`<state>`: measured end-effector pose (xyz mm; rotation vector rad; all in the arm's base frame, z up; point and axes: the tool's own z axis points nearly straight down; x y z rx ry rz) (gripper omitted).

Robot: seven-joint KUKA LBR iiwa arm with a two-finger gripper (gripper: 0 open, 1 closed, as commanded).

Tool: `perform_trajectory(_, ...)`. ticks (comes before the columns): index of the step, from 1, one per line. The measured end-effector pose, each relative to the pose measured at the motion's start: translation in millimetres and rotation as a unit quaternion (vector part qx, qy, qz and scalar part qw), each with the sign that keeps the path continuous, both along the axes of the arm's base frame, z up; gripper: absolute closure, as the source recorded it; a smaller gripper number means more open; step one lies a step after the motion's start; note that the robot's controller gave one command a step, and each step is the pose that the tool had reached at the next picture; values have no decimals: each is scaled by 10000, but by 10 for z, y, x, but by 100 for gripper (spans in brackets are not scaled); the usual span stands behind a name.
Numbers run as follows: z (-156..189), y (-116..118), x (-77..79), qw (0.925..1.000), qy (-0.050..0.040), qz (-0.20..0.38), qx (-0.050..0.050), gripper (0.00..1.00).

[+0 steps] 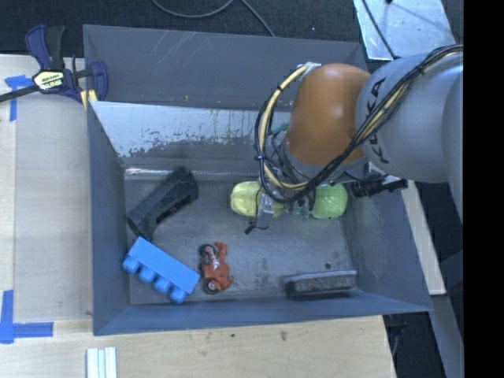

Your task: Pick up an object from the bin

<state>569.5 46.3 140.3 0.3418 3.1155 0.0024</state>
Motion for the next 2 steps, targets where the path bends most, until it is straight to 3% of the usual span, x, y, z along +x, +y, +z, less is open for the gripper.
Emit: perform_trajectory(2, 327, -1, 19, 10000, -41, 1, 3, 100)
